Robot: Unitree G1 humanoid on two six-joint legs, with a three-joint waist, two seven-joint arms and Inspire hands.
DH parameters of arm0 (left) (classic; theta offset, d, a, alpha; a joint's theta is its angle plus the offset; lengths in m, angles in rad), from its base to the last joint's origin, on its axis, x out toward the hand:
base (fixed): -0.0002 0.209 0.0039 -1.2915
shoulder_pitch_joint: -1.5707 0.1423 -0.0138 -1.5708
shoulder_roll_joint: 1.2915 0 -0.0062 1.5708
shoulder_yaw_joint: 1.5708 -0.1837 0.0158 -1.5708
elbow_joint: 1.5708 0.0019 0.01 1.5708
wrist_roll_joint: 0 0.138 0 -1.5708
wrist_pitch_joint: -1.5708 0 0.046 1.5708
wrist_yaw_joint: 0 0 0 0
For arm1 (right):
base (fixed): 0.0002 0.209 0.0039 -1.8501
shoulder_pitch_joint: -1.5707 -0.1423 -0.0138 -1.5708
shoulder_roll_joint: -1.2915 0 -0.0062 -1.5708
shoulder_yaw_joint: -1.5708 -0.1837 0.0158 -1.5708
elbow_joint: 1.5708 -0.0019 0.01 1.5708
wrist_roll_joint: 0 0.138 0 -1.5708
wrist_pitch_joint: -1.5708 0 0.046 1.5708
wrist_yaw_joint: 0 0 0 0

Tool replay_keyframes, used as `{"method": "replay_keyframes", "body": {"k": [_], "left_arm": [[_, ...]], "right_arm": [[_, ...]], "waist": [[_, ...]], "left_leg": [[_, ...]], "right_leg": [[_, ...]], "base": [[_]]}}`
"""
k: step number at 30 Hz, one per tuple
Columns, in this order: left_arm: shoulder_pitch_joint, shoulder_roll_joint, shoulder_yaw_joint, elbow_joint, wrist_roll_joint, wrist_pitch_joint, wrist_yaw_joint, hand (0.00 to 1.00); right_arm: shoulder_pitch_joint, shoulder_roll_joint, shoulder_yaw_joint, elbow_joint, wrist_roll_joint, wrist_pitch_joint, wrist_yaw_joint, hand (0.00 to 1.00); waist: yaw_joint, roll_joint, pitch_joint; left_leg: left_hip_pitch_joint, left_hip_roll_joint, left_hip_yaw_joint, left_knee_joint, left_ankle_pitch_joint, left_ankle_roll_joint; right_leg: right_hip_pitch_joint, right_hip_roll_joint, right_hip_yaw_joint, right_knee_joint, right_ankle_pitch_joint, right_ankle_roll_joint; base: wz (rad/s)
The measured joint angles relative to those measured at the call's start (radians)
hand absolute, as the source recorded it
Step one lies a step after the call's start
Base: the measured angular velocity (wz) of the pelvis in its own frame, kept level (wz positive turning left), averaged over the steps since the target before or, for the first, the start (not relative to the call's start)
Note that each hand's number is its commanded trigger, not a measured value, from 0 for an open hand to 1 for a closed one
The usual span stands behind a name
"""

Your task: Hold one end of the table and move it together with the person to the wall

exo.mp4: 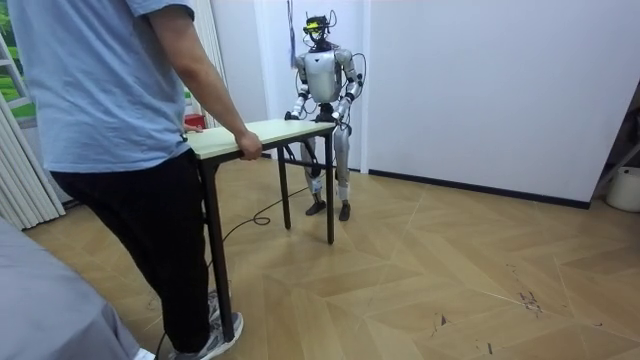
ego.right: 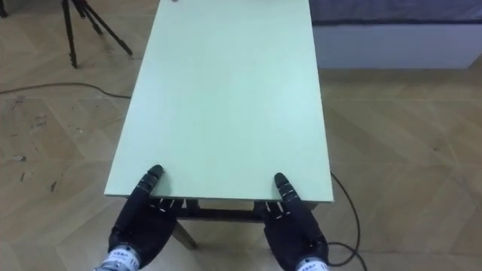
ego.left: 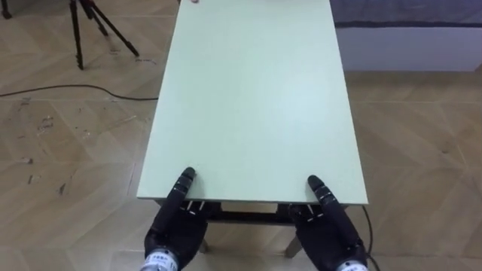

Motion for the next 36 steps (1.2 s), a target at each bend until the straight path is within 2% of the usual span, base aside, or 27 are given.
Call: {"method": "replay_keyframes", "body": {"k": [2,3,4,5,7,8,9,11,14,15,16,17,18,20,21,22,24,25,26,27,29,30,31,32,33,34,36], "left_arm": [[0.017,0.003,-0.007,-0.008,-0.007,-0.007,-0.007,1.0],[0.018,0.012,-0.013,-0.013,-0.012,-0.007,-0.008,1.0],[0.018,0.021,-0.016,-0.017,-0.02,-0.007,-0.009,1.0],[0.019,0.04,-0.013,-0.025,-0.026,-0.007,-0.017,1.0],[0.03,0.027,0.017,-0.03,-0.028,-0.007,-0.052,1.0],[0.043,0.024,0.02,-0.03,-0.042,0.0,-0.067,1.0],[0.04,0.02,0.017,-0.03,-0.042,0.015,-0.068,1.0],[0.017,0.016,0.008,-0.033,-0.041,0.018,-0.071,1.0],[-0.059,0.016,-0.003,-0.033,-0.049,0.017,-0.071,1.0],[-0.089,0.022,-0.01,-0.032,-0.05,0.015,-0.07,1.0],[-0.1,0.027,-0.015,-0.027,-0.05,0.015,-0.068,1.0],[-0.145,0.033,-0.027,-0.01,-0.039,0.014,-0.06,1.0],[-0.186,0.033,-0.034,0.006,-0.036,0.014,-0.048,1.0],[-0.208,0.034,-0.035,0.017,-0.042,0.013,-0.032,1.0],[-0.191,0.035,-0.035,0.024,-0.061,0.008,-0.035,1.0],[-0.183,0.035,-0.036,0.03,-0.063,0.008,-0.038,1.0],[-0.143,0.039,-0.039,0.035,-0.082,0.013,-0.045,1.0],[-0.134,0.039,-0.038,0.036,-0.082,0.017,-0.048,1.0],[-0.12,0.039,-0.036,0.037,-0.08,0.022,-0.051,1.0],[-0.108,0.039,-0.038,0.037,-0.08,0.024,-0.054,1.0],[-0.101,0.033,-0.04,0.04,-0.08,0.028,-0.065,1.0],[-0.103,0.025,-0.037,0.05,-0.08,0.029,-0.068,1.0],[-0.104,0.025,-0.037,0.051,-0.079,0.032,-0.068,1.0],[-0.111,0.03,-0.037,0.051,-0.075,0.051,-0.068,1.0],[-0.114,0.033,-0.038,0.05,-0.069,0.058,-0.068,1.0],[-0.118,0.036,-0.039,0.05,-0.054,0.071,-0.068,1.0],[-0.113,0.042,-0.054,0.042,-0.037,0.075,-0.07,1.0]], "right_arm": [[0.006,-0.009,0.011,0.0,0.0,-0.008,0.009,1.0],[0.005,-0.017,0.019,0.0,0.005,-0.012,0.013,1.0],[0.005,-0.018,0.022,0.0,0.009,-0.014,0.017,1.0],[0.004,-0.014,0.034,0.0,0.012,-0.021,0.027,1.0],[-0.025,-0.012,0.052,0.0,0.011,-0.022,0.036,1.0],[-0.026,-0.015,0.054,0.0,0.013,-0.027,0.036,1.0],[-0.026,-0.016,0.046,0.0,0.014,-0.031,0.039,1.0],[-0.036,-0.017,0.025,-0.01,0.016,-0.03,0.043,1.0],[-0.078,-0.016,-0.013,-0.027,0.016,-0.031,0.045,1.0],[-0.092,-0.016,-0.025,-0.029,0.026,-0.03,0.047,1.0],[-0.095,-0.014,-0.032,-0.029,0.035,-0.029,0.047,1.0],[-0.095,-0.006,-0.06,-0.029,0.038,-0.023,0.049,1.0],[-0.095,-0.002,-0.091,-0.03,0.038,-0.01,0.061,1.0],[-0.095,0.005,-0.106,-0.03,0.034,0.016,0.071,1.0],[-0.083,0.01,-0.104,-0.028,0.029,0.028,0.076,1.0],[-0.077,0.012,-0.104,-0.024,0.029,0.034,0.083,1.0],[-0.046,0.013,-0.103,-0.011,0.025,0.061,0.114,1.0],[-0.039,0.012,-0.103,-0.009,0.023,0.066,0.118,1.0],[-0.035,0.014,-0.113,0.004,0.011,0.083,0.127,1.0],[-0.035,0.017,-0.119,0.01,-0.001,0.092,0.128,1.0],[-0.032,0.025,-0.133,0.011,-0.002,0.1,0.128,1.0],[-0.03,0.025,-0.141,0.011,-0.007,0.109,0.128,1.0],[-0.024,0.025,-0.143,0.011,-0.005,0.112,0.128,1.0],[-0.004,0.025,-0.158,0.005,0.001,0.12,0.138,1.0],[0.007,0.025,-0.162,0.002,0.003,0.125,0.143,1.0],[0.033,0.021,-0.167,-0.005,0.011,0.132,0.152,1.0],[0.101,0.018,-0.158,-0.05,0.041,0.121,0.155,1.0]], "waist": [[0.009,0.0,0.0006],[0.026,-0.001,-0.0004],[0.034,-0.008,-0.0047],[0.045,-0.039,-0.0218],[0.051,-0.019,-0.0161],[0.048,0.005,-0.0169],[0.037,0.016,-0.012],[0.016,0.016,-0.0096],[-0.019,0.053,0.0045],[-0.035,0.066,0.006],[-0.043,0.069,0.0074],[-0.061,0.072,0.0067],[-0.074,0.072,0.0058],[-0.074,0.072,0.006],[-0.07,0.071,0.0061],[-0.067,0.071,0.006],[-0.069,0.067,0.0063],[-0.072,0.06,0.0052],[-0.081,0.045,0.0051],[-0.093,0.041,0.0059],[-0.104,0.04,0.0063],[-0.11,0.047,0.0096],[-0.12,0.05,0.0096],[-0.137,0.049,0.0093],[-0.146,0.044,0.0096],[-0.15,0.029,0.0088],[-0.146,0.006,0.0094]], "left_leg": [[-0.009,0.01,-0.002,0.026,0.001,-0.001],[-0.019,0.009,-0.032,0.026,0.008,-0.017],[-0.021,-0.005,-0.068,0.004,0.019,-0.05],[-0.022,-0.023,-0.155,-0.064,0.049,-0.12],[-0.049,0.075,-0.153,0.133,-0.001,-0.128],[-0.016,0.156,-0.151,0.27,-0.005,-0.121],[0.036,0.206,-0.157,0.31,0.009,-0.115],[0.091,0.231,-0.17,0.309,0.057,-0.122],[0.138,0.247,-0.164,0.185,0.064,-0.14],[0.153,0.239,-0.156,0.08,0.058,-0.142],[0.16,0.236,-0.143,0.034,0.022,-0.154],[0.172,0.207,-0.135,-0.074,-0.025,-0.164],[0.174,0.164,-0.107,-0.162,-0.041,-0.16],[0.17,0.091,-0.054,-0.201,-0.059,-0.139],[0.177,0.044,-0.051,-0.195,-0.068,-0.122],[0.182,0.026,-0.043,-0.19,-0.073,-0.113],[0.182,-0.026,0.017,-0.144,-0.101,-0.063],[0.175,-0.038,0.024,-0.124,-0.107,-0.053],[0.153,-0.054,0.038,-0.078,-0.119,-0.033],[0.13,-0.06,0.064,-0.033,-0.132,-0.011],[0.098,-0.058,0.114,0.015,-0.146,0.014],[0.083,-0.038,0.173,0.034,-0.147,0.016],[0.075,-0.025,0.206,0.039,-0.147,0.017],[0.069,-0.007,0.255,0.034,-0.146,0.019],[0.07,0.003,0.275,0.032,-0.146,0.019],[0.075,0.002,0.314,0.033,-0.145,0.025],[0.089,-0.015,0.392,0.03,-0.151,0.039]], "right_leg": [[-0.006,0.01,0.01,0.007,0.001,-0.009],[-0.028,0.023,0.028,0.019,0.003,-0.028],[-0.044,0.028,0.044,0.012,0.009,-0.04],[-0.078,0.022,0.063,-0.025,0.019,-0.045],[-0.101,0.05,0.034,-0.03,0.049,-0.079],[-0.107,0.073,0.0,0.003,0.04,-0.099],[-0.119,0.073,-0.037,0.037,0.033,-0.11],[-0.165,0.057,-0.071,0.06,0.032,-0.111],[-0.272,0.024,-0.108,0.112,0.057,-0.094],[-0.314,0.008,-0.111,0.132,0.078,-0.083],[-0.332,-0.005,-0.106,0.141,0.088,-0.073],[-0.367,-0.031,-0.069,0.145,0.123,-0.042],[-0.407,-0.06,-0.018,0.138,0.171,-0.004],[-0.427,-0.106,0.008,0.093,0.263,0.019],[-0.418,-0.135,0.011,0.059,0.314,0.025],[-0.414,-0.146,0.01,0.049,0.337,0.025],[-0.383,-0.189,-0.011,-0.006,0.423,0.032],[-0.376,-0.2,-0.012,-0.022,0.442,0.033],[-0.363,-0.216,-0.012,-0.059,0.495,0.039],[-0.355,-0.223,-0.013,-0.092,0.562,0.038],[-0.351,-0.232,-0.044,-0.104,0.627,0.045],[-0.35,-0.227,-0.091,-0.021,0.538,0.035],[-0.348,-0.223,-0.102,0.061,0.439,0.024],[-0.333,-0.217,-0.109,0.205,0.278,0.013],[-0.322,-0.218,-0.103,0.282,0.205,0.016],[-0.293,-0.22,-0.089,0.415,0.09,0.012],[-0.21,-0.219,-0.064,0.613,-0.052,0.015]], "base": [[-0.23],[-0.3],[-0.39],[-0.46],[-0.46],[-0.08],[0.11],[0.33],[0.42],[0.48],[0.68],[0.83],[0.75],[0.02],[-0.37],[-0.36],[-0.2],[-0.08],[0.0],[0.0],[0.09],[0.25],[0.62],[0.79],[1.03],[0.9],[0.72]]}}
